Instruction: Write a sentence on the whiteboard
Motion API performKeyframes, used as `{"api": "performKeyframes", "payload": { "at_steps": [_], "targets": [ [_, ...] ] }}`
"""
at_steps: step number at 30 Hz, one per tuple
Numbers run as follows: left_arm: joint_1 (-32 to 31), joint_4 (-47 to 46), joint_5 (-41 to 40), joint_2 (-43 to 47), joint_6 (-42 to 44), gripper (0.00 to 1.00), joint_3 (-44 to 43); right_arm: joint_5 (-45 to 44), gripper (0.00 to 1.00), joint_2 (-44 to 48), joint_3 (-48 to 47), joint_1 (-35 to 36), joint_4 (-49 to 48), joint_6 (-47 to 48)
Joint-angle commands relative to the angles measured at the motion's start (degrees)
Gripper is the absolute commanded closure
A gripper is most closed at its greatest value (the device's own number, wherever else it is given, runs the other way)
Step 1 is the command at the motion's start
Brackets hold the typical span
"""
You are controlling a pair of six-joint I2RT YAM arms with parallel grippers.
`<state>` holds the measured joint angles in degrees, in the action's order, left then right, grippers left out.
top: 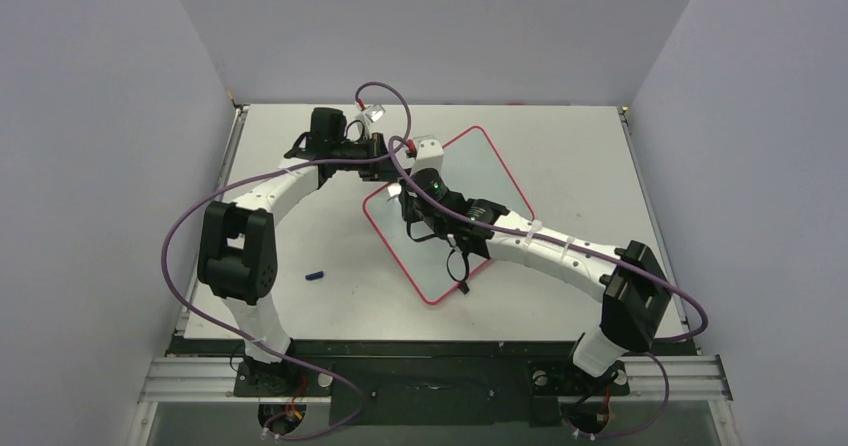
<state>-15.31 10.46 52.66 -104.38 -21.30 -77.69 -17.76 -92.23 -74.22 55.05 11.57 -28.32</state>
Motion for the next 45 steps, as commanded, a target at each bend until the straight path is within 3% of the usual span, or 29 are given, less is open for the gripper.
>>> {"api": "performKeyframes", "payload": {
  "at_steps": [1, 21, 45],
  "targets": [
    [-1.56, 0.08, 2.25, 3.26, 1.94, 1.0, 0.19, -2.43, 1.0, 1.43, 1.07, -1.74, -1.06, -0.39],
    [-1.83, 2.22, -3.18, 4.03, 2.38, 1.0, -0.34, -0.78, 1.0, 5.92, 0.07, 0.19, 1.17, 2.3],
    [-1.89, 3.33, -3.55, 4.88, 3.36, 1.0, -0.36, -0.23, 1.0, 0.27, -1.58, 0.93, 0.42, 1.76]
  ]
}}
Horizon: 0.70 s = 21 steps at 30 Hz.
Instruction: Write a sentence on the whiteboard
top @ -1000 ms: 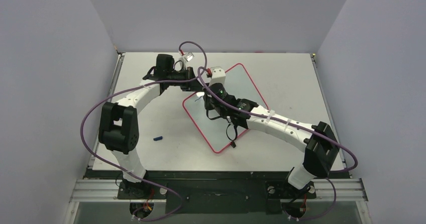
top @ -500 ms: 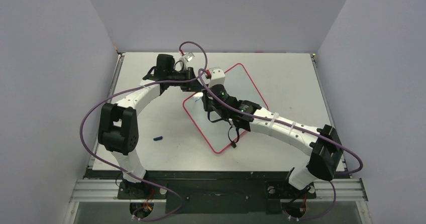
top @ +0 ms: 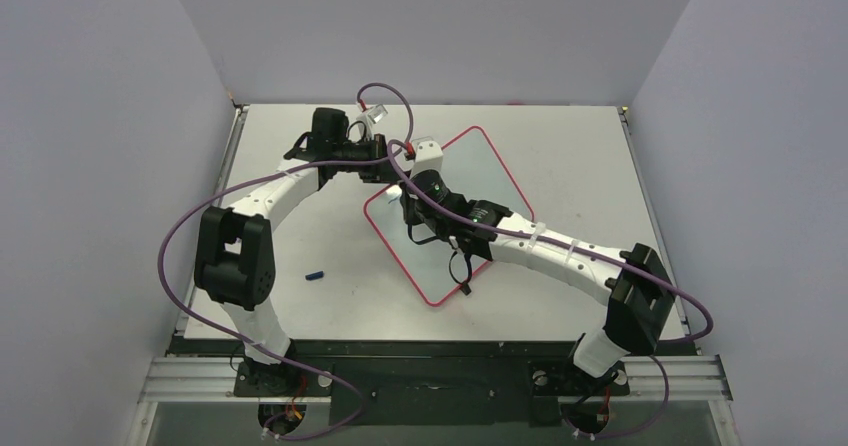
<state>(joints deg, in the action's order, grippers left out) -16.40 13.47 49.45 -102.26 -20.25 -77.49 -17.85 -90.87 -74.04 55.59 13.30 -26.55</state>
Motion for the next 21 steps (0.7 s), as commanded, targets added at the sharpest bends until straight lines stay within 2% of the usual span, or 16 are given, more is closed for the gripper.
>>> {"api": "performKeyframes", "payload": {
  "at_steps": [1, 21],
  "targets": [
    [-0.82, 0.32, -0.28, 2.85, 2.32, 1.0, -0.56, -0.21, 1.0, -1.16, -1.61, 0.39, -1.47, -0.05],
    [-0.91, 0.36, -0.32, 3.13, 2.59, 1.0, -0.72, -0.91, 1.0, 3.2, 7.52, 1.1, -1.35, -2.89]
  ]
}}
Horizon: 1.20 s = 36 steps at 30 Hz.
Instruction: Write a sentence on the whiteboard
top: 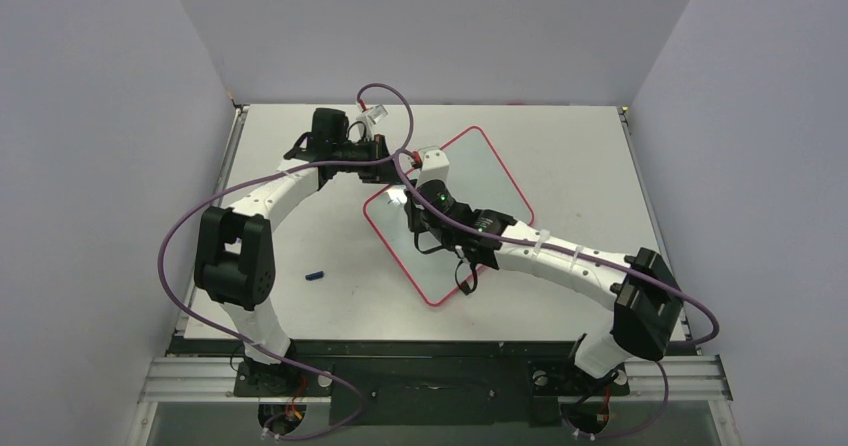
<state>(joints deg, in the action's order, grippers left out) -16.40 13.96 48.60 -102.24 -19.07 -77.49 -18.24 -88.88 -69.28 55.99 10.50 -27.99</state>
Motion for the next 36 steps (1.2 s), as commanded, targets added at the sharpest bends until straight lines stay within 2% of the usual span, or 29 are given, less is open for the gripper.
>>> {"api": "performKeyframes", "payload": {
  "at_steps": [1, 16, 30, 36],
  "targets": [
    [-0.91, -0.09, 0.49, 3.1, 1.41, 1.0, -0.72, -0.67, 1.0, 1.62, 3.01, 0.86, 1.52, -1.54],
    [-0.94, 0.24, 0.3, 3.36, 1.76, 1.0, -0.71, -2.94, 1.0, 3.01, 3.3, 4.76, 4.29, -2.13],
    [-1.09, 0.53, 0.22, 3.36, 2.11, 1.0, -0.79, -1.85, 1.0, -1.1, -9.53, 5.4, 7.22, 1.69],
    [-1.09, 0.63, 0.13, 3.36, 2.11, 1.0, -0.86, -2.42, 1.0, 2.81, -10.98, 5.31, 8.56, 1.94]
  ]
}}
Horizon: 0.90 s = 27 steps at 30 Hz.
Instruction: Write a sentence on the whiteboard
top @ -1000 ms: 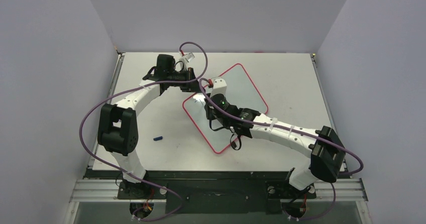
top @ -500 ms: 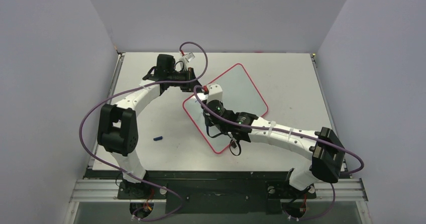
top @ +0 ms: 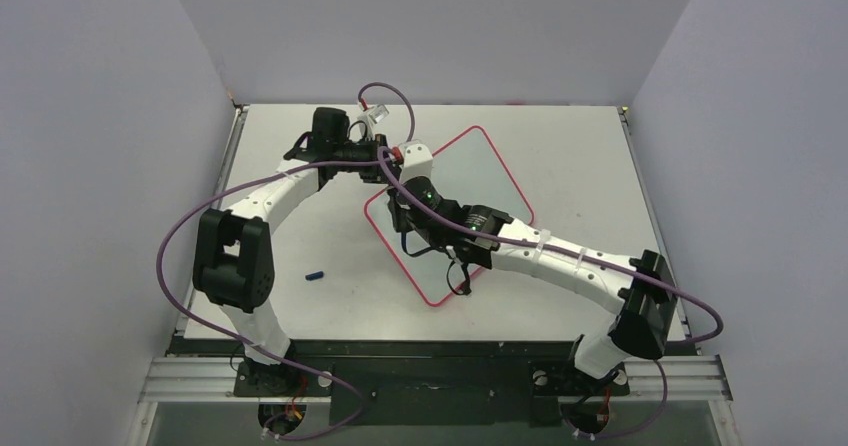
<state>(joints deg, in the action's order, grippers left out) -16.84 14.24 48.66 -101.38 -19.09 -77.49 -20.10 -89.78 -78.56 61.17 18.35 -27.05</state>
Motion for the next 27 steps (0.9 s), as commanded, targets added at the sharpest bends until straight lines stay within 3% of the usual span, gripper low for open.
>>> {"api": "performKeyframes", "payload": {
  "at_steps": [1, 13, 27],
  "targets": [
    [-0.65, 0.41, 0.04, 2.51, 2.09, 1.0, -0.88, -0.76, 1.0, 5.18, -1.47, 0.01, 0.72, 0.97],
    [-0.7, 0.61, 0.21, 3.2, 2.45, 1.0, -0.84, 1.91, 1.0, 12.98, 8.01, -9.5, -0.98, -2.15],
    [-1.17, 1.54, -0.35, 4.23, 3.32, 1.0, -0.58, 7.78, 1.0, 7.07, 5.86, -10.29, -4.1, -1.55]
  ]
}}
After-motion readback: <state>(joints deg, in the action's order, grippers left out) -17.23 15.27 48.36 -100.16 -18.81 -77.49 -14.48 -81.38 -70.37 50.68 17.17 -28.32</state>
